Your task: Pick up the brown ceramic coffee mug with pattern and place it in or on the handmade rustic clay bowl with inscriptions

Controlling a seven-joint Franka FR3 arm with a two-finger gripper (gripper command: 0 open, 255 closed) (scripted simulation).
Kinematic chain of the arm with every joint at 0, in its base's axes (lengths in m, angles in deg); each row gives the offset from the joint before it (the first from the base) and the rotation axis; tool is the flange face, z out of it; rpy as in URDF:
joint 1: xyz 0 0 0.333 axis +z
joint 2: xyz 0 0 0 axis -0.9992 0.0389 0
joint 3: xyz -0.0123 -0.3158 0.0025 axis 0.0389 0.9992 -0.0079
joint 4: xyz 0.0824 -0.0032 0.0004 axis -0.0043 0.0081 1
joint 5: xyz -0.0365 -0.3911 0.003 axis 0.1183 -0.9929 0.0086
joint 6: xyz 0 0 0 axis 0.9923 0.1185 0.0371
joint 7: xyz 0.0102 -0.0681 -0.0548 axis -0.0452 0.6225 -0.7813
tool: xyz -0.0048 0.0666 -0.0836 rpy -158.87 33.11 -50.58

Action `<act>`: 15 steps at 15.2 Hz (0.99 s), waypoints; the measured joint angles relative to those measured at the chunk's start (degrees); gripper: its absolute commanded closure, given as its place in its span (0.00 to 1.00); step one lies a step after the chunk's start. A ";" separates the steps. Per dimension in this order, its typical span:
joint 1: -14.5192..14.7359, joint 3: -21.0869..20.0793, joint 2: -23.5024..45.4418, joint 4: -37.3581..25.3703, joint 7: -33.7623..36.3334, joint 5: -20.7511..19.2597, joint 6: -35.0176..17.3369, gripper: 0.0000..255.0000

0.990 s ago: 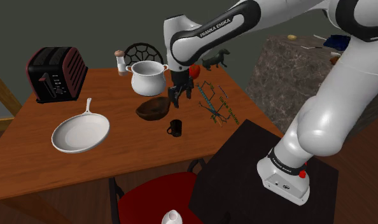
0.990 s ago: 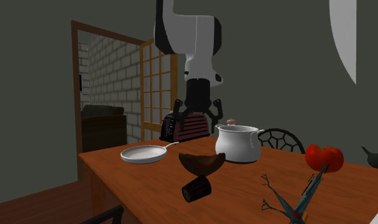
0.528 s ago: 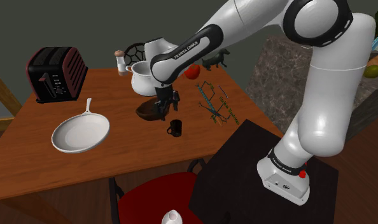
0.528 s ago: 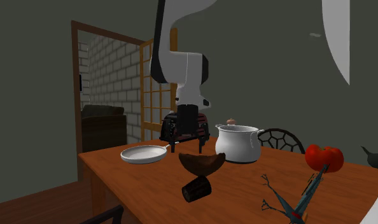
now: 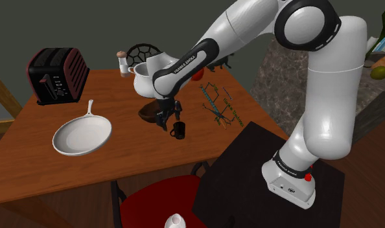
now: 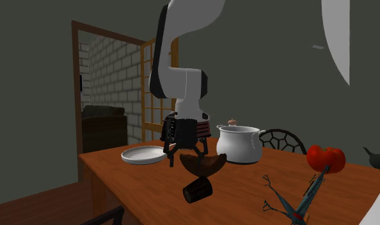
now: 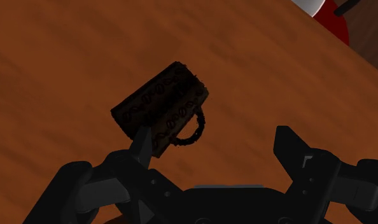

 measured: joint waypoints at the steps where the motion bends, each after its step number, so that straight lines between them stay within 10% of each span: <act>1: 0.05 -0.01 0.22 0.14 0.06 -0.02 -0.35 0.00; 7: 0.08 0.02 0.53 0.27 0.09 -0.07 -0.84 0.00; 8: 0.08 0.02 0.53 0.27 0.09 -0.07 -0.84 1.00; 15: 0.08 0.02 0.53 0.27 0.09 -0.07 -0.84 1.00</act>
